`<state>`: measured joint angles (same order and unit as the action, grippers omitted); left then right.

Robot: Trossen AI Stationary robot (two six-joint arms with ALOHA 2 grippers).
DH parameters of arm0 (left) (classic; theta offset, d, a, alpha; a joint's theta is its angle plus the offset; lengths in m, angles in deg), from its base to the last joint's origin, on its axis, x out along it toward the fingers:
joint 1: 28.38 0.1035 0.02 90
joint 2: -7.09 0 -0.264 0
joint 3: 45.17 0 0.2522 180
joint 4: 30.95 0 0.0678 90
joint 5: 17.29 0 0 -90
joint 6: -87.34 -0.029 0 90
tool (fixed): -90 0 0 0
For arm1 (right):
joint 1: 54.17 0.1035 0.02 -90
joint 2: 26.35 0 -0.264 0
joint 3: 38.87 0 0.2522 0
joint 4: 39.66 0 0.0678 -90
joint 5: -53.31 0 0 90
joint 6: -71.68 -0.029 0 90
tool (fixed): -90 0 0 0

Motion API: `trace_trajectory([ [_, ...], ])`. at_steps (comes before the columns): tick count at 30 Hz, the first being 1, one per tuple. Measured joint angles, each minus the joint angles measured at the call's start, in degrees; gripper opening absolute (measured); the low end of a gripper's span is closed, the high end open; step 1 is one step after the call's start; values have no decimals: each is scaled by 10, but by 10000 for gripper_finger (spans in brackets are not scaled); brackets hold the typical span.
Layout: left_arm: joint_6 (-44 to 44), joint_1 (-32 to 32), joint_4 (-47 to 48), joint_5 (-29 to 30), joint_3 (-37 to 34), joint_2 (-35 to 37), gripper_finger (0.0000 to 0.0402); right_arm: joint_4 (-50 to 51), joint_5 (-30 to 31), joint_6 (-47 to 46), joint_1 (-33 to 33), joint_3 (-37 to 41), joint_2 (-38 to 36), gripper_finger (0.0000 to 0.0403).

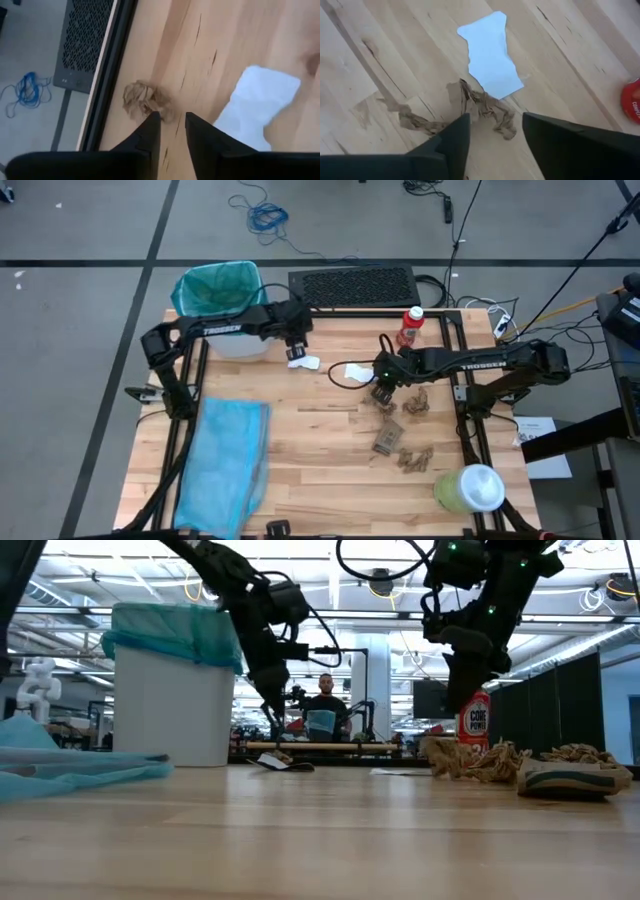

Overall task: Place trash/remove bag and relplace
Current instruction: Put the brown napkin into the trash bin

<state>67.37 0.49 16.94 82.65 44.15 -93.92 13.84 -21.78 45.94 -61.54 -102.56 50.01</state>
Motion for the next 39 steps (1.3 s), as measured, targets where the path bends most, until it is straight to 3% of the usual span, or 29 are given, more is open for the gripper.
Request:
trace_trajectory([
  [8, 9, 25, -35, -30, 0, -40, 122, -31, 0, 13, 0, 0, 0, 215],
  [30, 1, 73, -71, -38, 15, -135, 120, -70, 0, 18, 0, 0, 0, 213],
  [33, 1, 74, -80, -37, 15, -138, 100, -72, 0, 19, 0, 0, 0, 212],
  [39, 1, 66, -90, -37, 15, -124, 9, -73, 0, 19, 0, 0, 0, 212],
])
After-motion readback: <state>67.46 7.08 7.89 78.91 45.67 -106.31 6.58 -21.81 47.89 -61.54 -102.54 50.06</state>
